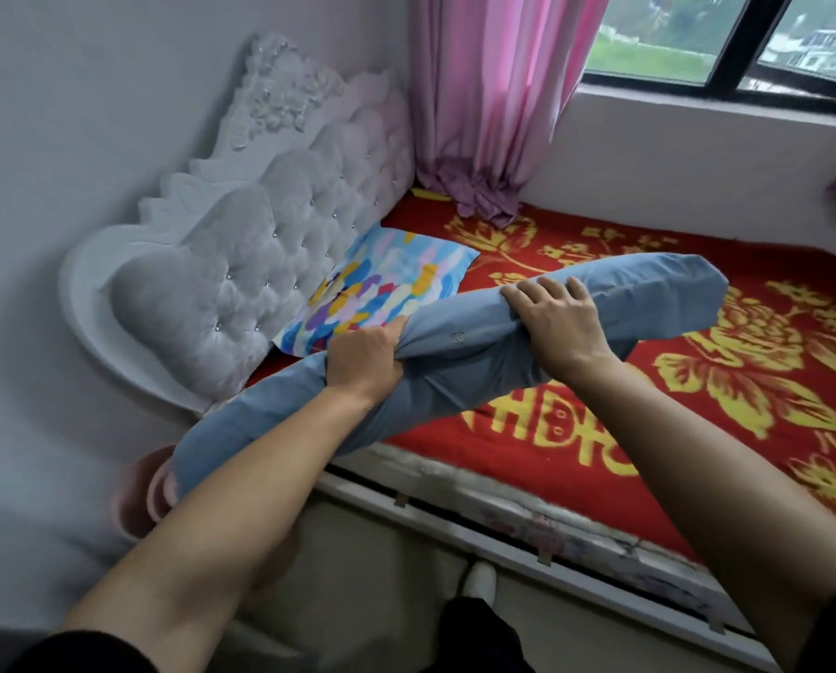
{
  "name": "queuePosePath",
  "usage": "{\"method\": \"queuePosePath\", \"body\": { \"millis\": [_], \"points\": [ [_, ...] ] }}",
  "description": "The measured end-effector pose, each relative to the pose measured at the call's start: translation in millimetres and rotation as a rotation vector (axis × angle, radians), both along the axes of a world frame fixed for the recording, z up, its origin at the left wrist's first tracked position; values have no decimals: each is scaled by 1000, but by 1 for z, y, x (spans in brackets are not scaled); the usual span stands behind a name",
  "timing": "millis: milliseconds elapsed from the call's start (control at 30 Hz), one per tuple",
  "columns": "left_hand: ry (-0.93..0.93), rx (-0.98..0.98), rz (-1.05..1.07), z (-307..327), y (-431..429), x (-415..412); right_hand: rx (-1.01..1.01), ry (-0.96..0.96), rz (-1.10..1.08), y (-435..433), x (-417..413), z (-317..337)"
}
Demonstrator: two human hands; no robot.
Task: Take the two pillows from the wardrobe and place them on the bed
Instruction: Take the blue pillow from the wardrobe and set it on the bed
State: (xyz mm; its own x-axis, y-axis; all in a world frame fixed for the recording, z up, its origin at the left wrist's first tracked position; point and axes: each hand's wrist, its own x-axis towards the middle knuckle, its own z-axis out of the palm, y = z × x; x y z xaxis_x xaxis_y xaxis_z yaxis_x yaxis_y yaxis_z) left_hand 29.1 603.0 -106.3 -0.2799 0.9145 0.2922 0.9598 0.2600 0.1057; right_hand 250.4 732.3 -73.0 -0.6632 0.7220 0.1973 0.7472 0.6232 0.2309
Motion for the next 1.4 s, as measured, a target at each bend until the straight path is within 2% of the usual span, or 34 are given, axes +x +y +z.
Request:
{"method": "queuePosePath", "body": {
  "millis": [200, 400, 567, 667, 800, 900, 1067, 1167, 1233, 1300, 1333, 1400],
  "points": [
    [-22, -54, 37, -13, 104, -32, -64, 39, 5, 107, -38, -36],
    [-17, -83, 103, -8, 200, -68, -110, 165, 2, 207, -87, -54],
    [-116, -48, 185, -12, 250, -111, -210, 289, -18, 254, -135, -70],
    [-230, 0, 247, -20, 281, -143, -228, 438, -81, 274, -166, -80],
    [-443, 30, 278, -31, 336, -182, -332, 628, -301, 299, -205, -109],
    [-651, -31, 242, -33, 377, -214, -471, 705, -496, 313, -232, -138],
    [-1378, 48, 247, -36, 436, -280, -543, 793, -701, 344, -281, -167],
    [-1558, 43, 202, -58, 469, -334, -577, 830, -734, 363, -320, -189],
    [-1534, -58, 157, -90, 487, -369, -590, 873, -752, 371, -343, -210],
    [-1396, -184, 182, -138, 500, -398, -638, 848, -723, 377, -361, -241],
    [-1279, -241, 220, -166, 503, -409, -708, 795, -697, 376, -369, -261],
    [-1082, -410, 258, -225, 502, -419, -879, 551, -638, 368, -377, -308]
  ]
}}
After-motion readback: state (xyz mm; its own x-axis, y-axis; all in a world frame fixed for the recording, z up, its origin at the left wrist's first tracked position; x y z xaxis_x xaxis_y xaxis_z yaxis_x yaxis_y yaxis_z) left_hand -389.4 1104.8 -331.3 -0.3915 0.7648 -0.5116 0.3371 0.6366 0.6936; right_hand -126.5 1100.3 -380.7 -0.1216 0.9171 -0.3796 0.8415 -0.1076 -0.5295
